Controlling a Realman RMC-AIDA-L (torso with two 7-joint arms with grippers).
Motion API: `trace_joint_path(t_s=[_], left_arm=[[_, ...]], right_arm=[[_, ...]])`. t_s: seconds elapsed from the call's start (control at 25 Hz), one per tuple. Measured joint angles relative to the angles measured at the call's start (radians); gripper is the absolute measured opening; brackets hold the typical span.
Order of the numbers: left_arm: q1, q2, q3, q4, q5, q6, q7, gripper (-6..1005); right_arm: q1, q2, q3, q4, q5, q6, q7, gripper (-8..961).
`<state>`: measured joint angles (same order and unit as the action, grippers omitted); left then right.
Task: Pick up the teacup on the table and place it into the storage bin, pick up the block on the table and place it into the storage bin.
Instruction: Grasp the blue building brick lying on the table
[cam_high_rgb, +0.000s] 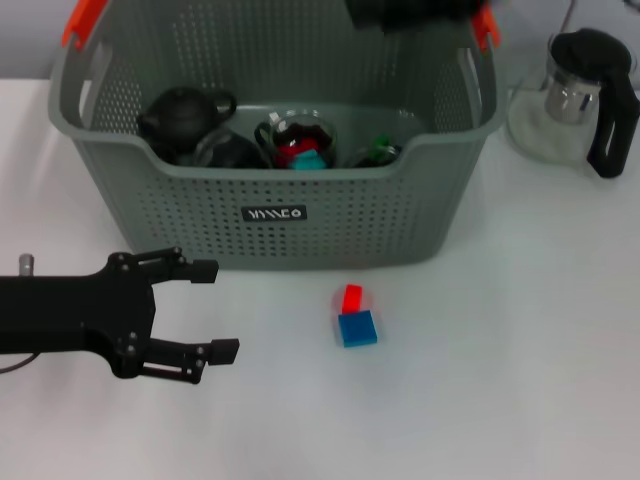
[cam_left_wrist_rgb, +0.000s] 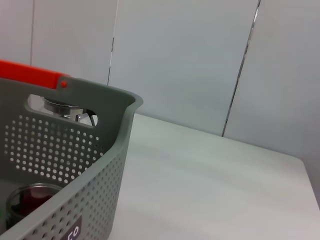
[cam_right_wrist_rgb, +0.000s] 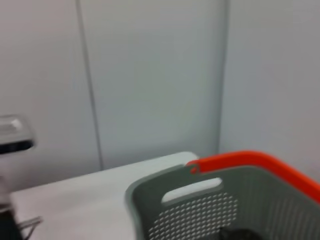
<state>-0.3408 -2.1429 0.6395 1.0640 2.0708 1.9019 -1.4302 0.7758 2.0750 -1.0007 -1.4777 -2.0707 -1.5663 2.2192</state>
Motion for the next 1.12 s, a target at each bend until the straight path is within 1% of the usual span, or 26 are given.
trace_joint_path(t_s=[0.16, 0.36, 0.56, 0.8, 0.96, 1.12], left_arm=[[0.0, 0.0, 0.002, 0.0, 0.0, 0.0, 0.0, 963], [0.002, 0.0, 0.001, -0.001, 0.001, -0.001, 0.001, 963], [0.003, 0.0, 0.0, 0.002, 0.015, -0.001, 0.001, 962], [-0.001, 0.0, 0.003, 0.004, 0.042, 0.001, 0.004, 963], [-0.004, 0.003, 0.0, 0.005, 0.044, 0.008, 0.007, 962], [-0.005, 0.003, 0.0, 0.005, 0.047, 0.01, 0.011, 962]], right_arm=[[-0.058, 0.012, -0.009, -0.034, -0.004, -0.074, 0.0, 825], [-0.078, 0.018, -0.056, -0.026, -0.081, -0.163, 0.051, 826], [-0.063, 0.019, -0.164, -0.021, -0.196, -0.226, 0.181, 826], [-0.05, 0.021, -0.323, -0.004, -0.289, -0.235, 0.267, 825], [-0.019, 0.022, -0.399, 0.056, -0.324, -0.227, 0.304, 825], [0.013, 0.025, -0.463, 0.142, -0.343, -0.169, 0.308, 825]])
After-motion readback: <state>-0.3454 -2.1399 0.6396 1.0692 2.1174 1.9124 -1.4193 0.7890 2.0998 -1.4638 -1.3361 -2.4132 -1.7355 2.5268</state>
